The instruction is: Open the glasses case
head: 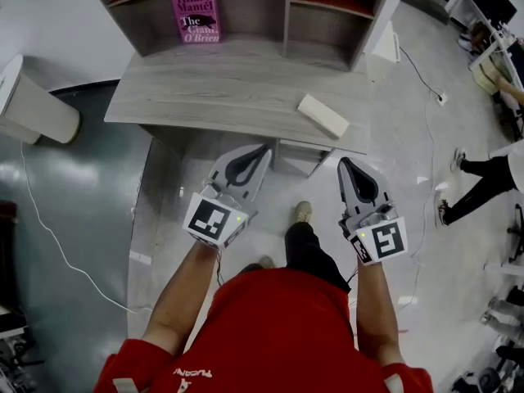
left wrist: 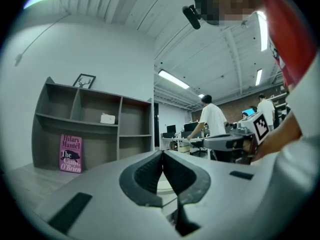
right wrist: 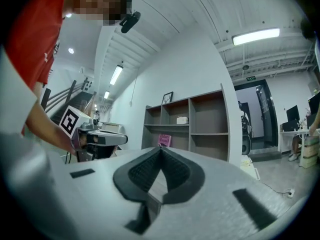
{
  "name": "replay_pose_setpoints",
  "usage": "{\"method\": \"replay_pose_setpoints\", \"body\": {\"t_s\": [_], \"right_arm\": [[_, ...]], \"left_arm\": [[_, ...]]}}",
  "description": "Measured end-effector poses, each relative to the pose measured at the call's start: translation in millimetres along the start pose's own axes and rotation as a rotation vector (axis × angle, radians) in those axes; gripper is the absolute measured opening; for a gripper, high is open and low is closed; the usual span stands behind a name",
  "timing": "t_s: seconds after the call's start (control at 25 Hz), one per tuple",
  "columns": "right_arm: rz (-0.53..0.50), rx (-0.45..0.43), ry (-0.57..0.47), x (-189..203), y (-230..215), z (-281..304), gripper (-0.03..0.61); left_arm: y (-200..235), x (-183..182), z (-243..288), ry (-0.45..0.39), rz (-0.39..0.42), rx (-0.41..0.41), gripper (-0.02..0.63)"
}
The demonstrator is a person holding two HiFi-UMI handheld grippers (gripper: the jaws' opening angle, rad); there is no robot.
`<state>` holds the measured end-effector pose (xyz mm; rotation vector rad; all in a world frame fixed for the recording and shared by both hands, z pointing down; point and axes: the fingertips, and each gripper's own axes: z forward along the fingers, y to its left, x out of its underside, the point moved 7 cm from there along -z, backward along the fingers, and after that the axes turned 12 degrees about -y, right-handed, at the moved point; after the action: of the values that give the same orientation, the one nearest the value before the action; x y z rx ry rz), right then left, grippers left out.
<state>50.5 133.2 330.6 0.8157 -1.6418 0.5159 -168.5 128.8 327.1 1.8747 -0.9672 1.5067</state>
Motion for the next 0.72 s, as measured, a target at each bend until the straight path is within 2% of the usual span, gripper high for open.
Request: {"method": "replay_pose_setpoints", "body": {"t_s": [0.16, 0.32, 0.72], "right_arm": [[-0.012, -0.012, 0.010, 16, -35, 18, 0.005], [0.019, -0.022, 0.021, 35, -70, 32, 0.005], [0.070, -0.113, 0.093, 81, -138, 70, 0.005]], "left_arm": [[16, 17, 39, 0.023, 0.019, 0.003, 0.011], [25, 42, 69, 0.105, 0.031, 0.001, 0.011], [50, 107, 139, 0.217, 0.051, -0.029, 0.011]]}}
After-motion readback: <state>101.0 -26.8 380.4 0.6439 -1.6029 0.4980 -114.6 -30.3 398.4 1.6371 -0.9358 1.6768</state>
